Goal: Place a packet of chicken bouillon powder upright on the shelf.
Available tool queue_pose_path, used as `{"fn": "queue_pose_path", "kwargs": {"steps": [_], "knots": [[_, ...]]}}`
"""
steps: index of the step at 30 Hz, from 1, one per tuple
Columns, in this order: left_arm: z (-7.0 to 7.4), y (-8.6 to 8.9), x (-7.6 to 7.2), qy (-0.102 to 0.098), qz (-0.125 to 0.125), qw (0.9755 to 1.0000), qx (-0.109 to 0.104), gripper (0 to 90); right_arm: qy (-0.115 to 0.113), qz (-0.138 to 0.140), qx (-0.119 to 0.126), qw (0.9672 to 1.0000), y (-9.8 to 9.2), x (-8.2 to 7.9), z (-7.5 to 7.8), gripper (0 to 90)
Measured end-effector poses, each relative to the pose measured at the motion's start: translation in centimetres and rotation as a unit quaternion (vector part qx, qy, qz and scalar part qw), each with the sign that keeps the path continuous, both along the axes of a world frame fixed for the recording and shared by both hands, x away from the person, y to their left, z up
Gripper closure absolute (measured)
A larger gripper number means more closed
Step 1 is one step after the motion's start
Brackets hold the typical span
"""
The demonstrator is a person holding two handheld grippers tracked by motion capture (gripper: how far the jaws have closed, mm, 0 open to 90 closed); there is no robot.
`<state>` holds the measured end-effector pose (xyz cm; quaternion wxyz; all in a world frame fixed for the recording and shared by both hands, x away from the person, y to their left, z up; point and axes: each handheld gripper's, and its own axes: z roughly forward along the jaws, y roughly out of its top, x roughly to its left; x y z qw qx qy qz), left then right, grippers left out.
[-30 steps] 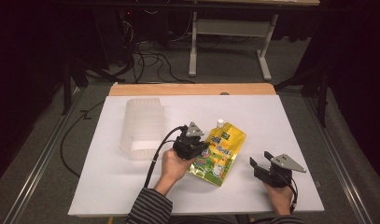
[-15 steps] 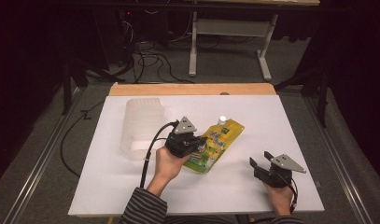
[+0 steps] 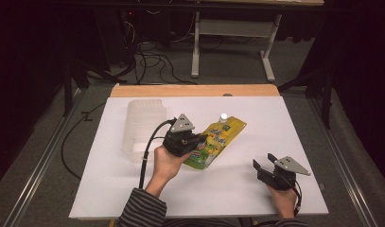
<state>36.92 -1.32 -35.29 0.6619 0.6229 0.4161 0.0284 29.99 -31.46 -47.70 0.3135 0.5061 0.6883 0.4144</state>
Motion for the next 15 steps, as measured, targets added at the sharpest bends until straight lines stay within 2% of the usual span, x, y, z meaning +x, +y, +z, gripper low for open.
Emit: {"fn": "queue_pose_path", "kwargs": {"steps": [7,15], "knots": [[0.6,1.0,0.1,-0.009,0.010,0.9999,-0.001,90.0,0.001,-0.001,0.001,1.0000,0.0,0.0,0.0,34.9],[1.4,2.3,0.3,-0.014,0.021,0.9995,-0.021,90.0,0.000,0.000,0.000,1.0000,0.0,0.0,0.0,34.9]]}}
